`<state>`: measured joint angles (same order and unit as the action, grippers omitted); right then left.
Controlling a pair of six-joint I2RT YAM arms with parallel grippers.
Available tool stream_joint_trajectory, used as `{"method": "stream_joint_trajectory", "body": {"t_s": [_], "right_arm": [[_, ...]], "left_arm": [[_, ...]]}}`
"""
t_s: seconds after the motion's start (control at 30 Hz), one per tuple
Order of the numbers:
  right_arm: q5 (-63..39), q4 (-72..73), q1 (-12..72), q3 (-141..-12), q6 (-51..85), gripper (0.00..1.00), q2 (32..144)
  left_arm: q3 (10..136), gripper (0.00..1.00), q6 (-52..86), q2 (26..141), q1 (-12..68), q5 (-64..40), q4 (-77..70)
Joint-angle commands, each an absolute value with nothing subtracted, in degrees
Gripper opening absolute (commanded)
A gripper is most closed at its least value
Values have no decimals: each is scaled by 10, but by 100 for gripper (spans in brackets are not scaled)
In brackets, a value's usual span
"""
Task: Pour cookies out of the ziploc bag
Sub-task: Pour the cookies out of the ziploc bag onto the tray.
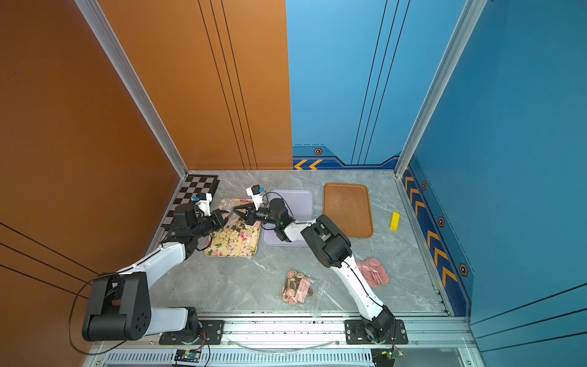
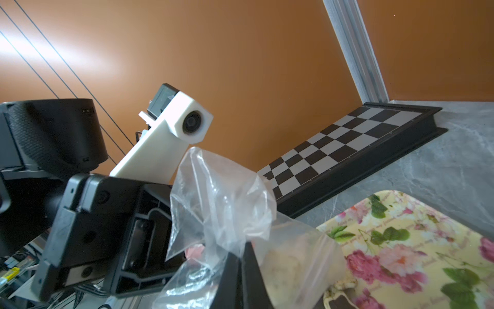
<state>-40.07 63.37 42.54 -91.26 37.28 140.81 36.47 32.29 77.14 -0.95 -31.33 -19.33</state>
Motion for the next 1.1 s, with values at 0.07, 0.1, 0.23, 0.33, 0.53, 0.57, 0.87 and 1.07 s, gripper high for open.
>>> {"method": "stream_joint_trajectory", "body": {"t_s": [0.07, 0.1, 0.23, 0.33, 0.53, 0.57, 0.87, 1.07], "right_arm": [[-369, 628, 424, -892, 369, 0, 1395], [-363, 626, 423, -890, 368, 0, 1394], [-341, 607, 421, -885, 361, 0, 1388], [-328, 601, 421, -875, 350, 0, 1381], [-323, 591, 425, -873, 335, 0, 1376], [-327, 584, 427, -876, 330, 0, 1376], [-325, 537, 437, -888, 295, 14, 1373], [-311, 619, 422, -857, 341, 71, 1373]], "left_arm": [[385, 0, 277, 746, -1, -269, -136], [387, 0, 270, 741, -1, -253, -119], [393, 0, 248, 713, 0, -169, -59], [395, 0, 237, 693, 0, -106, -22], [387, 0, 220, 675, 9, -53, -9], [387, 0, 216, 680, 11, -62, -13], [388, 0, 199, 693, 47, -70, -47], [394, 0, 232, 671, 47, -63, -45]]}}
